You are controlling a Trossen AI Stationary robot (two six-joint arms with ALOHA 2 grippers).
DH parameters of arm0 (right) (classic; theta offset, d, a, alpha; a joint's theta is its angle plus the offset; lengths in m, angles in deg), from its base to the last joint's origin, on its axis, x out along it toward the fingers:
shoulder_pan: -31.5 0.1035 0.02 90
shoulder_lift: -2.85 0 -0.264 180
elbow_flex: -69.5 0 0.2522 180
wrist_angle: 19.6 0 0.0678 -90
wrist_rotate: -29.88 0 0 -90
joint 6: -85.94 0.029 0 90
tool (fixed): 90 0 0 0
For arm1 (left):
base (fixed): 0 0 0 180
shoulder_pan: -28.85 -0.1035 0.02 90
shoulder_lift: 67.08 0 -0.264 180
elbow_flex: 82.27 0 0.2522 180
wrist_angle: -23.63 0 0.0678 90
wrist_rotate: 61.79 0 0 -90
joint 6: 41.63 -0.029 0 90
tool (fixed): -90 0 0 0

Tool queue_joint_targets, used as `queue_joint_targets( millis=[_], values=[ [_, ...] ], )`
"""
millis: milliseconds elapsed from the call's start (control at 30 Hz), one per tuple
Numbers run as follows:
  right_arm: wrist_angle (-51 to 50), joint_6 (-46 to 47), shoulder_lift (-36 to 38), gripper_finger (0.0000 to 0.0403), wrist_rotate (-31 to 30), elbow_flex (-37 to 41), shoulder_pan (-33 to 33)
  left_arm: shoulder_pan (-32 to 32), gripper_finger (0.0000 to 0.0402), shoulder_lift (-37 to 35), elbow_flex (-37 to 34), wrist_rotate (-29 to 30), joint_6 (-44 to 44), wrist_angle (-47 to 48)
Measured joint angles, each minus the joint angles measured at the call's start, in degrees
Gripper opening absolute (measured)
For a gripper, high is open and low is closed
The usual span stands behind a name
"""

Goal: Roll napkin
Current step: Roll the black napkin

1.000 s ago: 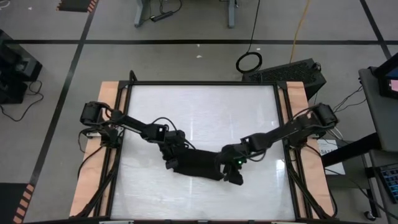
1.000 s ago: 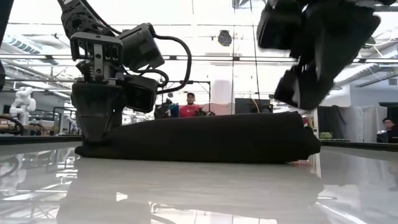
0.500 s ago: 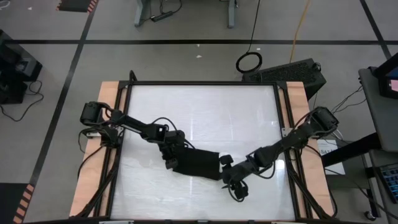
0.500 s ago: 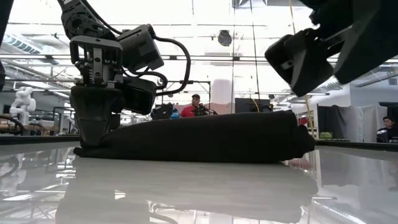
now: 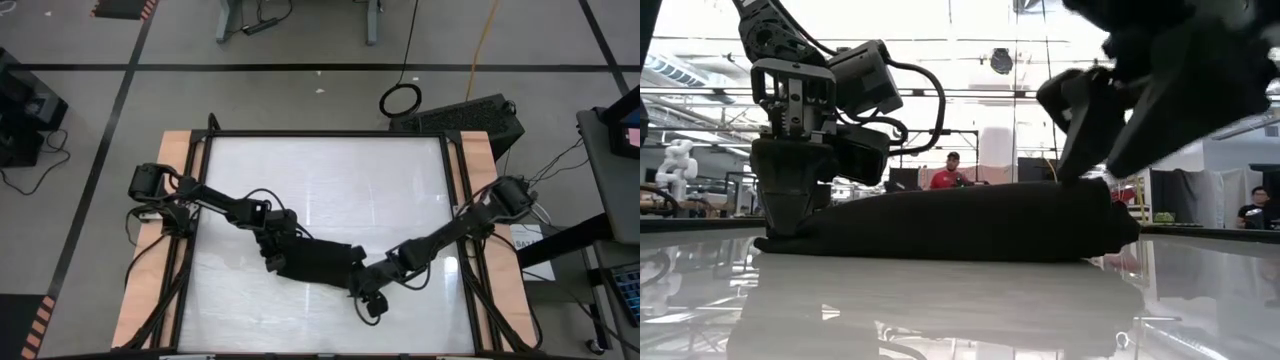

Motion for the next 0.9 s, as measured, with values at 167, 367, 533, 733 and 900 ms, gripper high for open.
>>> queue_joint_targets(
  millis=[167,367,533,733,900],
  values=[
    [-0.9,0.0,-1.1,0.0168,-0.6,0.0,-1.0,0.0,0.0013,0.0,0.0,0.0,0.0,0.0],
    [-3.0,0.0,-1.5,0.0168,-1.5,0.0,-2.9,0.0,0.0013,0.0,0.0,-0.4,-0.9,-0.1],
    [-3.8,0.2,-1.5,0.0169,-1.5,0.0,-4.6,0.0,0.0013,0.0,0.4,-1.6,-3.4,0.3],
    [-3.8,2.6,-2.7,0.0177,-1.3,0.0,-6.6,0.1,0.0049,0.0,1.4,-2.4,-6.5,0.2],
    [-2.9,5.7,-5.5,0.0183,2.0,0.0,-7.8,0.1,0.0112,0.0,2.2,-2.4,-8.1,0.3]
  ],
)
